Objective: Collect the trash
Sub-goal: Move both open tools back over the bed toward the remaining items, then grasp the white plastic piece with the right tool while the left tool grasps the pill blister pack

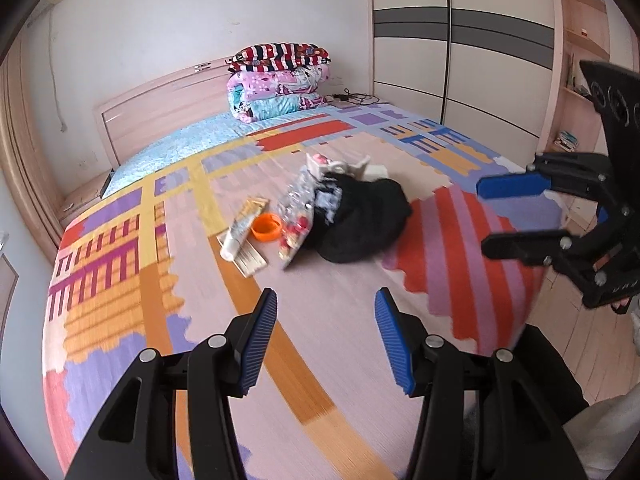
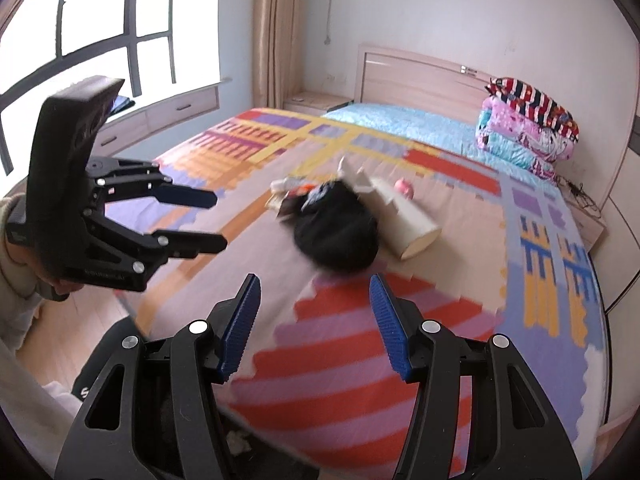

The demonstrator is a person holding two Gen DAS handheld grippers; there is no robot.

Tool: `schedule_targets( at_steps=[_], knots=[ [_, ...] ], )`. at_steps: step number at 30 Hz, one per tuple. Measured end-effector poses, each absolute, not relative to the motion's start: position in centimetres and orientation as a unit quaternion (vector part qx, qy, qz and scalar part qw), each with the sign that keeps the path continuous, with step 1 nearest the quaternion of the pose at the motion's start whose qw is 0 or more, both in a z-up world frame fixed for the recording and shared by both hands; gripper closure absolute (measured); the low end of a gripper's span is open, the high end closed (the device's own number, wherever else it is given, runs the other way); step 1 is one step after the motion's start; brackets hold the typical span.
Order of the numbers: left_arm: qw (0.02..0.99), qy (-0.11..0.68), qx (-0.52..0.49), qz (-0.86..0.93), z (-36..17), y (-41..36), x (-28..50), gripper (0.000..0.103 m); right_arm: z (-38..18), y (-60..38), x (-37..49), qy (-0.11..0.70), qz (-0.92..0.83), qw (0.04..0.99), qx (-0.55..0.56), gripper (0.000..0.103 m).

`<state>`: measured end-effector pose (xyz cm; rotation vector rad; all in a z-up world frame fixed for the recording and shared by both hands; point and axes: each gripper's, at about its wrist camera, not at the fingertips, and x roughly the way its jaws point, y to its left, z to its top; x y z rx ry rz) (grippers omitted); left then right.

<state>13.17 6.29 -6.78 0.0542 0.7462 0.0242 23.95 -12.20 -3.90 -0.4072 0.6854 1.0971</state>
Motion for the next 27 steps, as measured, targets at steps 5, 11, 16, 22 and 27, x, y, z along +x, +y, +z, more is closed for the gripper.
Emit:
schedule_targets(
  at_steps=[5,11,16,22,27],
  knots=[
    [0.930,0.365,0.028,0.019,-7.0,7.6,14.9,0.054,-3.3,-10.6,26.1,0.310,0.505,0.783,-0.191,0.047],
    [0.926,0.374,0.033,0.021,-7.6,8.8,16.9,0.054,-3.3,-8.4,28.2,0.302,0.495,0.787,-0.211,0.047],
    [0.926,0.376,0.030,0.018,-8.0,9.3,18.2,0.054,-3.8,-7.0,29.7,0.306,0.491,0.786,-0.219,0.054],
    [0.924,0.381,0.025,0.017,-8.6,9.8,19.7,0.054,-4.8,-5.4,30.4,0.313,0.497,0.776,-0.229,0.061],
    [0.924,0.382,0.024,0.014,-8.8,10.0,20.7,0.054,-5.1,-4.9,31.0,0.312,0.496,0.777,-0.231,0.067]
  ],
)
